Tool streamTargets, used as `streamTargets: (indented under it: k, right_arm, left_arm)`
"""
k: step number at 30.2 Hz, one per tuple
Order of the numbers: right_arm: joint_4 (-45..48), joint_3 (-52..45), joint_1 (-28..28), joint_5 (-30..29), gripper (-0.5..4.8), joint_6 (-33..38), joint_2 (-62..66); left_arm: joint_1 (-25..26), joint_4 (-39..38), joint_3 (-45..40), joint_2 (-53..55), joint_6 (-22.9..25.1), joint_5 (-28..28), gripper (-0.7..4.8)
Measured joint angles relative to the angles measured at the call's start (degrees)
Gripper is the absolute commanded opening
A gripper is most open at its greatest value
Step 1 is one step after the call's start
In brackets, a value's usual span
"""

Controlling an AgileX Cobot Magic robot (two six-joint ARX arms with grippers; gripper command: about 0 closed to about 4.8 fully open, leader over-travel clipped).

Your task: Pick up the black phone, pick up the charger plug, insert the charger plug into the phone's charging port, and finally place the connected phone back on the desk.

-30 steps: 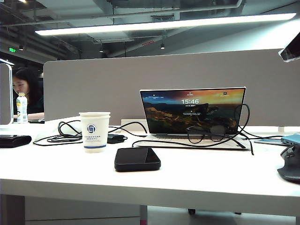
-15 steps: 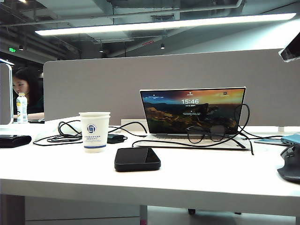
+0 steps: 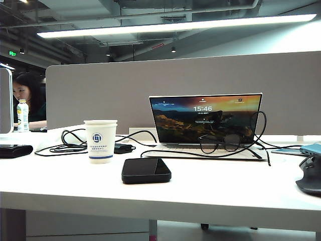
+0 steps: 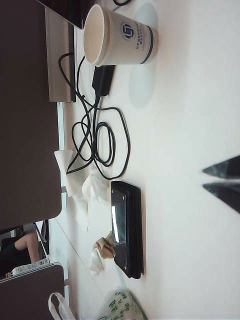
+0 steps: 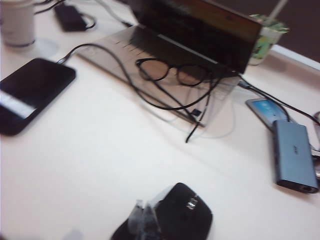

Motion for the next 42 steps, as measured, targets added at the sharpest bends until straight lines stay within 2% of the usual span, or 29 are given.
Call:
streamTargets:
  k: [7,12,21,25,33,42]
  right_arm:
    - [5.9,-5.14,-15.02,-7.93,-0.06,-0.02,-8.85]
    - [10.38,-9.11,-20.98,-8.33,-0.06,-0.02,-11.89]
    - [16.76,-15.08,-21.77,-8.31,-0.06,0.2,-14.29]
    - [18.05,-15.06,-22.18,-8.09,-0.06,2.47,-14.25]
    - [17.86,-15.06,-22.16,0.5,-0.06,6.38,-14.25]
    - [17.86,-15.06,-22.16,-1.11,-0.06,6.54,-14.25]
  left_arm:
    - [0.0,0.0,0.0,0.0,0.0,0.0,0.18]
    - [0.0,-0.02,0.0,0.0,0.0,-0.02,0.18]
    - [0.0,-0.17,0.0,0.0,0.0,-0.02,0.18]
    - [0.0,-0.2,0.0,0.0,0.0,0.0,0.18]
    - [0.0,-0.2,0.0,0.0,0.0,0.0,0.18]
    - [0.0,-0.2,0.0,0.0,0.0,0.0,0.18]
